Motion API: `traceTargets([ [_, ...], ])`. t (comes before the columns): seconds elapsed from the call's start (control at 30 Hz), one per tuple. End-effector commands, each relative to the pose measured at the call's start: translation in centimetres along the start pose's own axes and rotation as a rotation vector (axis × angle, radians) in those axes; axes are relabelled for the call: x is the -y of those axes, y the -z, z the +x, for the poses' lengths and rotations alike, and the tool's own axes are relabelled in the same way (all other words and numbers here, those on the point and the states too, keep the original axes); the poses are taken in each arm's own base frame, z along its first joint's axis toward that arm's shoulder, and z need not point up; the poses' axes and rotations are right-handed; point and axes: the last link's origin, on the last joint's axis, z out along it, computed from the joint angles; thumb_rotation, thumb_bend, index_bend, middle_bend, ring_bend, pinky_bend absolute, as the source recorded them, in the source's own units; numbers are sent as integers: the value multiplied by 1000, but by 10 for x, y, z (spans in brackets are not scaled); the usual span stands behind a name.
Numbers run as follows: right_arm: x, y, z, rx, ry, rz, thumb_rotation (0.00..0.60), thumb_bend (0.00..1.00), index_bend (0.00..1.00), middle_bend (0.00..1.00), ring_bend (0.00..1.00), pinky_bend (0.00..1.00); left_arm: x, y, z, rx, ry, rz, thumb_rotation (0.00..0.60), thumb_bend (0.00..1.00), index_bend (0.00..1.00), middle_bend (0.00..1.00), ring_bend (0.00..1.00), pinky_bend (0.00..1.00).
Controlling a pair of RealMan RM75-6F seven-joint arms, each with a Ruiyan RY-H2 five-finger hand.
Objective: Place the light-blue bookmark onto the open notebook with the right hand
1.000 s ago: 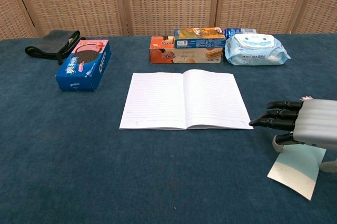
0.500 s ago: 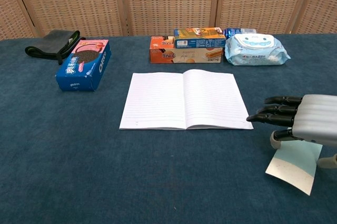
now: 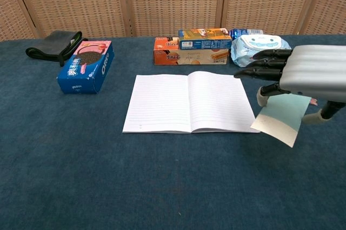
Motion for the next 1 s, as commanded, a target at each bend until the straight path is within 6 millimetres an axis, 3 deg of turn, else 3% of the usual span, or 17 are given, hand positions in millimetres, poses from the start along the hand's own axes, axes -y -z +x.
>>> traceTargets([
  [0.03, -7, -27, 16, -17, 52, 15, 600, 260, 615, 0, 0, 0, 0, -6, -1, 10, 2, 12, 600, 0, 0, 0, 0, 0],
  [0.4, -21, -120, 59, -54, 243, 65, 600, 295, 615, 0, 0, 0, 3, -24, 0, 32, 10, 68, 600, 0, 0, 0, 0, 0],
  [0.63, -22, -170, 71, -49, 327, 85, 600, 332, 615, 8, 0, 16, 7, -33, -3, 53, 9, 105, 600, 0, 0, 0, 0, 0],
  [1.0, 12, -205, 65, -80, 477, 255, 600, 337, 616, 18, 0, 29, 11, -41, -8, 83, 2, 137, 600, 0, 0, 0, 0, 0],
])
